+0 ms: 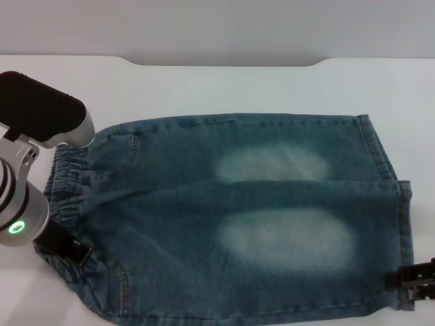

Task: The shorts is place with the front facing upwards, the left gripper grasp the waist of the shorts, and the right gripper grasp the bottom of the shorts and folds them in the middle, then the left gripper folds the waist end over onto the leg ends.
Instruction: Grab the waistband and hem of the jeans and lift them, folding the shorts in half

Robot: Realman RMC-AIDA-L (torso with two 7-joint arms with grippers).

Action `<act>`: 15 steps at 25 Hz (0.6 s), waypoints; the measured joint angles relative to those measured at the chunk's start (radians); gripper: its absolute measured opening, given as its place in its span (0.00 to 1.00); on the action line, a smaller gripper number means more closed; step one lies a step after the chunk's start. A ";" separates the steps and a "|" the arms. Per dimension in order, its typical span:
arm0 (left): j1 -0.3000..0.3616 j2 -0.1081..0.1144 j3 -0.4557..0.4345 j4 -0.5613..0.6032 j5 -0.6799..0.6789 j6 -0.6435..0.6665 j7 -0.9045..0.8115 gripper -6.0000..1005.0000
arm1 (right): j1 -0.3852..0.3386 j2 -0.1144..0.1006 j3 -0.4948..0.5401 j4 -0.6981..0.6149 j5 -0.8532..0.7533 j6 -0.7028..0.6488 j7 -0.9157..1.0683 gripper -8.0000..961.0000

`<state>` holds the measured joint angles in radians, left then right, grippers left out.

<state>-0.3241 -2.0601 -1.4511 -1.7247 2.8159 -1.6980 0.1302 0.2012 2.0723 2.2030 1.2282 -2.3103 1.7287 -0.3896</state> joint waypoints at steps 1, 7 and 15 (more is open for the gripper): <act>0.000 0.000 0.000 0.000 0.000 0.001 0.000 0.04 | 0.001 0.000 0.000 0.000 0.006 0.000 0.000 0.64; 0.000 0.000 0.000 0.001 -0.001 0.000 0.000 0.04 | 0.003 -0.002 0.002 0.008 0.022 0.007 0.008 0.64; 0.000 0.000 0.000 0.001 -0.001 -0.001 0.000 0.04 | 0.005 -0.002 -0.003 0.014 0.017 0.009 0.016 0.64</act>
<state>-0.3245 -2.0601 -1.4511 -1.7242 2.8147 -1.6990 0.1304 0.2061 2.0699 2.1999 1.2421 -2.2934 1.7375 -0.3738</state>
